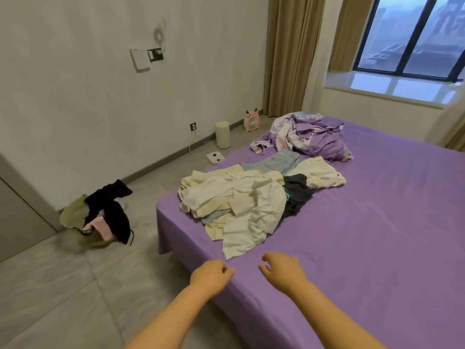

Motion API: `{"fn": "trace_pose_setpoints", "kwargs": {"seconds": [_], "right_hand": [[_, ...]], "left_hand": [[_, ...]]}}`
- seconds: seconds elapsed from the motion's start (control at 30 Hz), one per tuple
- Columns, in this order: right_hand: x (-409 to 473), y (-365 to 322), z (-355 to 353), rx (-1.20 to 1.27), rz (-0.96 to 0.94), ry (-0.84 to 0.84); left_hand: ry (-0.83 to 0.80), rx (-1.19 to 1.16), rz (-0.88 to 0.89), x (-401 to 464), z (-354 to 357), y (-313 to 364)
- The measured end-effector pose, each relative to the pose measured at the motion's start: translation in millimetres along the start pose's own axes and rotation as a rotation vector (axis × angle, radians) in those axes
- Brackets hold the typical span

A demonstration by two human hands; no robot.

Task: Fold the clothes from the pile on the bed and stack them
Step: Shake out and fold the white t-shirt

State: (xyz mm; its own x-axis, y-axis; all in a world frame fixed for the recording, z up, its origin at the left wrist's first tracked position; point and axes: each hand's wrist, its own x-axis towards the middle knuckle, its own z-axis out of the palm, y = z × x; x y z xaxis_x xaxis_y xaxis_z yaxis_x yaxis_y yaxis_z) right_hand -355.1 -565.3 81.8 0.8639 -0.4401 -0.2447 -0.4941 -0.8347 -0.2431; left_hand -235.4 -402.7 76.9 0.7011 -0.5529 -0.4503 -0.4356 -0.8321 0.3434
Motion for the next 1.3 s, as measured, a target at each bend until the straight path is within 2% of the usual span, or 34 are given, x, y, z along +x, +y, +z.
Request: {"fn": "trace_pose_setpoints", "kwargs": {"seconds": [0.3, 0.73, 1.03, 1.3], "right_hand": [[85.4, -15.0, -0.3, 0.036, -0.060, -0.103], [231.8, 15.5, -30.5, 0.082, -0.031, -0.211], [336.3, 29.1, -38.6, 0.064, 0.099, -0.191], [458.2, 12.9, -38.0, 0.141, 0.172, -0.186]], "left_hand": [[-0.024, -0.044, -0.038, 67.5, -25.8, -12.8], [-0.090, -0.097, -0.095, 191.8, -66.2, 2.6], [-0.172, -0.044, 0.055, 316.4, -107.3, 20.9], [-0.220, -0.043, 0.106, 451.6, -156.5, 11.8]]}}
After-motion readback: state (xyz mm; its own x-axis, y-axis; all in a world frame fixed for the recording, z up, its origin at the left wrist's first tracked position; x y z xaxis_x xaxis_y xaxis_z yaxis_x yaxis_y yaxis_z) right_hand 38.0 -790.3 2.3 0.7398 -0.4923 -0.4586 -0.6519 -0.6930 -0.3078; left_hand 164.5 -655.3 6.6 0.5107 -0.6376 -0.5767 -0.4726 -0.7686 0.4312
